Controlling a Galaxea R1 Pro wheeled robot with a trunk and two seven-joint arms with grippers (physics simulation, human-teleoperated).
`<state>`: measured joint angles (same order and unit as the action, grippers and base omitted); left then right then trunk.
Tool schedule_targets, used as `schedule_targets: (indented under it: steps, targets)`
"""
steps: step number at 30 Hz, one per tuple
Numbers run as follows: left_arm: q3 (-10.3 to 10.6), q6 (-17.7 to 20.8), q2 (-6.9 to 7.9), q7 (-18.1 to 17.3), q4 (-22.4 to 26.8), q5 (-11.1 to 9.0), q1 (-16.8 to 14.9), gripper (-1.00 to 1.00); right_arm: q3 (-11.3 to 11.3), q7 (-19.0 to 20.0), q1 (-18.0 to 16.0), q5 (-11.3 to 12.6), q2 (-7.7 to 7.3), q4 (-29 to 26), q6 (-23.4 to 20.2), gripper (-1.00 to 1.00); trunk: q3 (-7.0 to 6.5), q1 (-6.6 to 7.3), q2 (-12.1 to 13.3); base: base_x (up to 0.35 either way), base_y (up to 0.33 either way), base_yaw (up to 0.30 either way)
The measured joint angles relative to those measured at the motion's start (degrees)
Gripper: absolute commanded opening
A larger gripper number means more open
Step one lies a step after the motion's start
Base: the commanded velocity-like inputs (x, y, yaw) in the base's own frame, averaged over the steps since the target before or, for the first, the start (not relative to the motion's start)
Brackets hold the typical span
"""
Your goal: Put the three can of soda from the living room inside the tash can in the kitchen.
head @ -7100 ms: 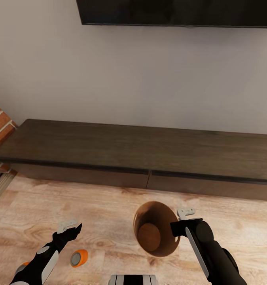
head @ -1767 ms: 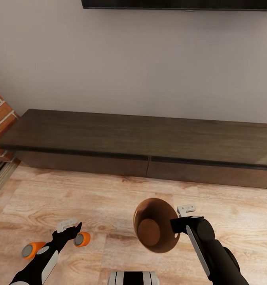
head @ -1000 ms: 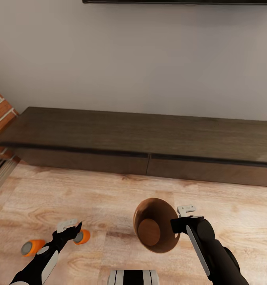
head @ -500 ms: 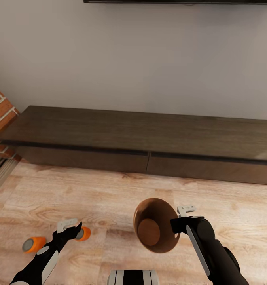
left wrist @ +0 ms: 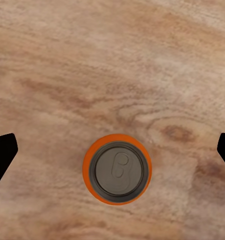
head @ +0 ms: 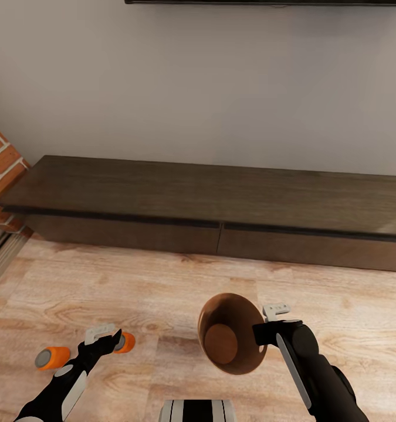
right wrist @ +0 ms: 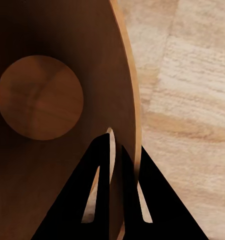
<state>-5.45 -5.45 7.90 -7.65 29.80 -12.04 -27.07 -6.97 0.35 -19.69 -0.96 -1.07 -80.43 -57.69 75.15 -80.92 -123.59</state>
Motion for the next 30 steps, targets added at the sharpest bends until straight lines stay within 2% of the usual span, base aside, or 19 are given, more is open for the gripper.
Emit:
schedule_targets:
  steps: [11, 20, 23, 26, 28, 30]
  targets:
    - [0.0, 0.0, 0.01, 0.0, 0.0, 0.0, 0.0, 1.0, 0.04, 0.0, -0.02, -0.07, -0.11, -0.3, -0.01, -1.0, 0.0, 0.0, 0.0, 0.0, 0.0, 0.0]
    - [0.0, 0.0, 0.0, 0.0, 0.0, 0.0, 0.0, 1.0, 0.07, 0.12, -0.31, -0.1, -0.21, -4.04, -0.07, -1.0, 0.0, 0.0, 0.0, 0.0, 0.0, 0.0]
    - [0.0, 0.0, -0.01, 0.0, 0.0, 0.0, 0.0, 1.0, 0.05, 0.0, -0.88, -0.04, -0.65, -4.22, -0.08, -1.0, 0.0, 0.0, 0.0, 0.0, 0.0, 0.0]
    - [0.0, 0.0, 0.0, 0.01, 0.0, 0.0, 0.0, 1.0, 0.18, 0.06, -2.32, -0.39, -2.0, -4.33, -0.06, -1.0, -0.01, 0.0, 0.0, 0.0, 0.0, 0.0]
    - [0.0, 0.0, 0.01, 0.02, 0.0, 0.0, 0.01, 1.0, 0.25, -0.1, -2.63, -1.37, -2.32, -4.3, -0.05, -1.0, 0.0, 0.0, 0.0, 0.0, 0.0, 0.0]
    - [0.0, 0.0, 0.01, 0.03, 0.0, 0.0, 0.01, 1.0, 0.26, -0.06, -2.81, -0.91, -2.43, -4.28, -0.03, -1.0, 0.0, 0.0, 0.0, 0.0, 0.0, 0.0]
